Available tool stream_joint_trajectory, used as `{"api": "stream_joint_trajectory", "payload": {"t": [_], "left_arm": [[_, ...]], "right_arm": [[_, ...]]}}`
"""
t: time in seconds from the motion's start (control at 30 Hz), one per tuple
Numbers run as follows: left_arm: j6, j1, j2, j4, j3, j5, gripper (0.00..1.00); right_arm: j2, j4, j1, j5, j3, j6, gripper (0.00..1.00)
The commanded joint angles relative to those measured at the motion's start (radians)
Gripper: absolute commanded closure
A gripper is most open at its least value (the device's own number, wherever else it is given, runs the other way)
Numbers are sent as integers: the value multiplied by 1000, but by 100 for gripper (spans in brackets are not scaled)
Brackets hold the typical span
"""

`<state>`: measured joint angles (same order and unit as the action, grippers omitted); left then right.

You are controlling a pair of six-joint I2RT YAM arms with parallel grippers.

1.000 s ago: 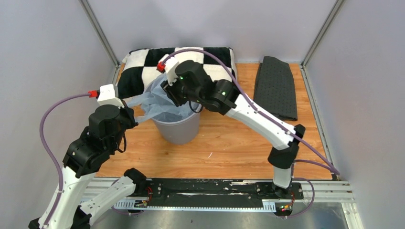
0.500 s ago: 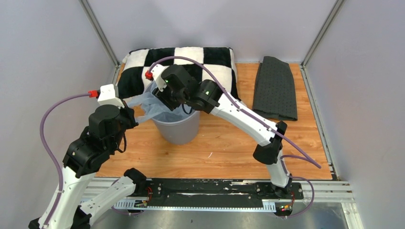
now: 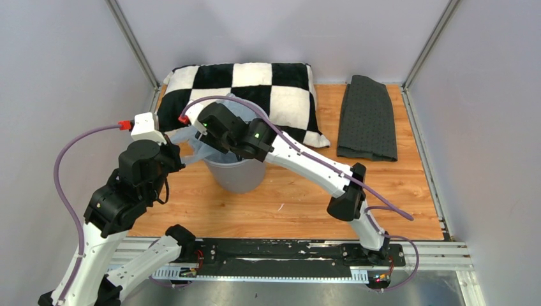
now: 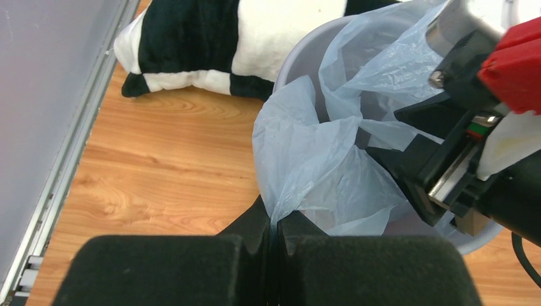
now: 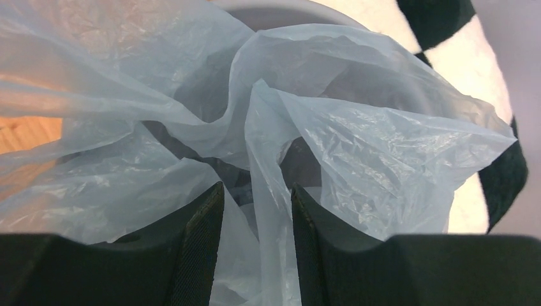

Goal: Put the trash bags into the trash bin

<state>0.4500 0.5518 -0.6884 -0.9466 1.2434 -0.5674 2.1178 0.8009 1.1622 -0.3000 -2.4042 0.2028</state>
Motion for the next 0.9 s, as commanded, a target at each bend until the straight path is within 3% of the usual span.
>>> {"api": "stream_joint_trajectory", "payload": {"t": [0.0, 0.23, 0.5, 0.67, 0.87], "left_arm": [[9, -6, -3, -15, -1, 9, 100], [11, -6, -5, -15, 1, 10, 100], [10, -6, 0, -17, -7, 6, 100], [-1, -6, 20, -20, -28, -7, 100], [7, -6, 50, -30, -68, -22, 100]], "right_arm": [[30, -12, 23, -137, -28, 70, 55], [32, -17, 26, -184, 8, 90, 58], [-38, -20, 26, -189, 8, 62, 100], [-180, -53, 25, -204, 82, 1, 100], [-394, -109, 9, -210, 338, -102, 100]]}}
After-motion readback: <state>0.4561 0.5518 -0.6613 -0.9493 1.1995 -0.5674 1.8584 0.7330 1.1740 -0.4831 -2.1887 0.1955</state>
